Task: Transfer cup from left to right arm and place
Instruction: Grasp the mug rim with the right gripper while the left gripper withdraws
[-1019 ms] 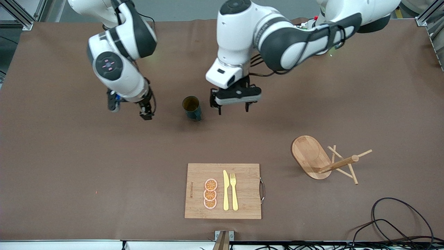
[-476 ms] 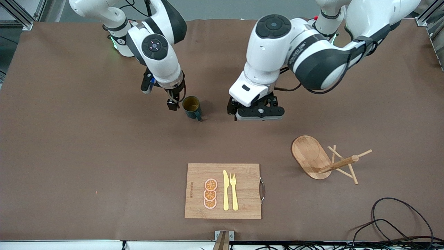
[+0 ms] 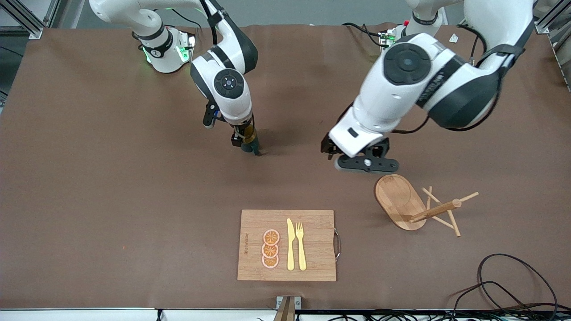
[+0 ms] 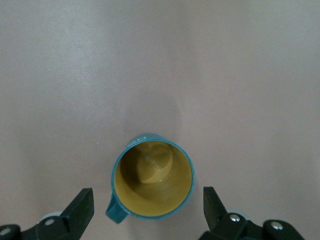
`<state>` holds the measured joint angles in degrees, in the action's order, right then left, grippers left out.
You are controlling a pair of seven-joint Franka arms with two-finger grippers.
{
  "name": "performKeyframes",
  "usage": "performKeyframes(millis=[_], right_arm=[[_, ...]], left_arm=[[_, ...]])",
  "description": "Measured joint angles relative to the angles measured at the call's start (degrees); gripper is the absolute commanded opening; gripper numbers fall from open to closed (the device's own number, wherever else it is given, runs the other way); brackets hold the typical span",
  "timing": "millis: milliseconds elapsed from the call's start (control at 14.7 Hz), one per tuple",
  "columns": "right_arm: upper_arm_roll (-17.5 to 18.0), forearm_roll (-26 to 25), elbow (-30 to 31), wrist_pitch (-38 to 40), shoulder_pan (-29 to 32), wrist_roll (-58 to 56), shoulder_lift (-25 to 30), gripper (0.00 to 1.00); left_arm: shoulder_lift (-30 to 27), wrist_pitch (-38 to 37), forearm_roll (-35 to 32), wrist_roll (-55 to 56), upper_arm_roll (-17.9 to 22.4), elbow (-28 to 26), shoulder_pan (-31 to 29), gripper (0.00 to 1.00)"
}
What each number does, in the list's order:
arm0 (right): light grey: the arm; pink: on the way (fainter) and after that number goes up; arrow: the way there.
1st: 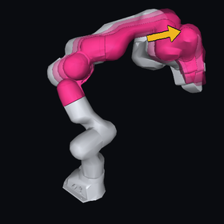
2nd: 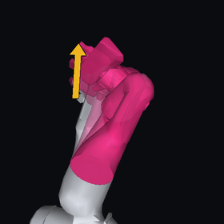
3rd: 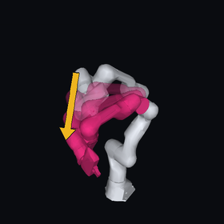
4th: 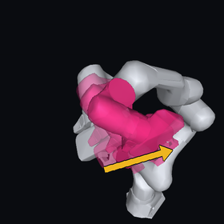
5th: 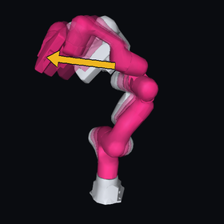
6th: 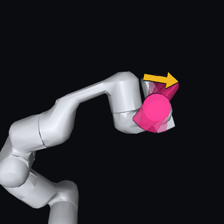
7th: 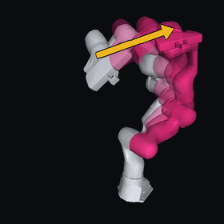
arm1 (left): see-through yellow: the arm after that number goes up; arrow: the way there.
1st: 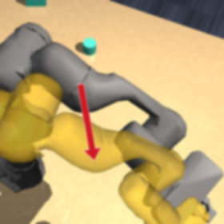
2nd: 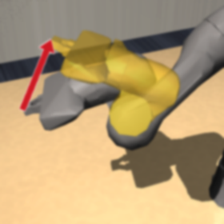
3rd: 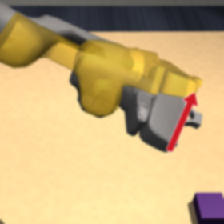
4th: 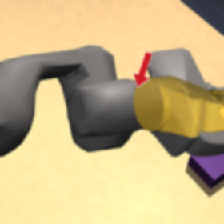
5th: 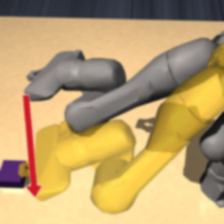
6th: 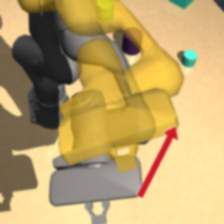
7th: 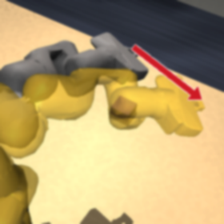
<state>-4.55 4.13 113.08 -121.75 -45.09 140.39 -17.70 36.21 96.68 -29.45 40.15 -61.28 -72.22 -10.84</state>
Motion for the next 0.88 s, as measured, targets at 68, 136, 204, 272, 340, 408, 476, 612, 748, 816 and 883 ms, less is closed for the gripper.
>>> performKeyframes(millis=[68,136,204,272,340,408,476,612,748,816,883], right_arm=[[0.0,0.0,0.4,-0.7,-0.2,0.3,-0.2,0.97],[0.0,0.0,1.1,-1.7,-0.6,0.8,-0.4,0.97],[0.0,0.0,2.0,-2.7,-1.1,1.1,-0.4,0.97],[0.0,0.1,2.9,-3.6,-1.6,1.4,-0.5,0.96],[0.0,0.1,3.9,-4.7,-2.2,1.9,-0.5,0.95],[0.0,0.1,4.7,-5.7,-2.6,2.6,-0.5,0.94],[0.0,0.1,5.4,-7.0,-2.9,3.4,-0.5,0.94],[0.0,0.2,6.5,-9.0,-3.5,4.6,-0.6,0.93],[0.0,0.3,7.0,-9.4,-3.6,5.1,-0.7,0.85],[0.0,0.4,7.0,-9.5,-3.6,5.2,-0.8,0.8],[0.0,0.4,7.0,-9.6,-3.6,5.3,-0.8,0.58]], left_arm=[[-2.1,0.0,3.5,-3.2,3.2,0.0,0.1,1.0],[-4.1,0.1,6.8,-6.4,6.3,0.0,0.1,1.0],[-6.2,0.1,9.9,-9.4,9.4,0.1,0.2,1.0],[-8.2,0.1,13.0,-12.6,12.5,0.1,0.5,1.0],[-10.2,-0.1,15.9,-16.0,16.0,0.0,1.0,1.0],[-11.9,-0.3,18.0,-19.0,19.3,0.0,1.7,1.0],[-13.3,-1.0,19.8,-22.2,22.2,0.0,2.1,1.0],[-15.4,-2.6,22.2,-28.2,27.0,-0.1,2.5,1.0],[-16.7,-5.1,22.8,-33.3,30.2,-0.1,2.5,1.0],[-17.1,-6.8,22.8,-35.5,30.9,-0.1,2.3,1.0],[-17.2,-8.5,22.8,-37.0,31.2,-0.1,2.2,1.0]])
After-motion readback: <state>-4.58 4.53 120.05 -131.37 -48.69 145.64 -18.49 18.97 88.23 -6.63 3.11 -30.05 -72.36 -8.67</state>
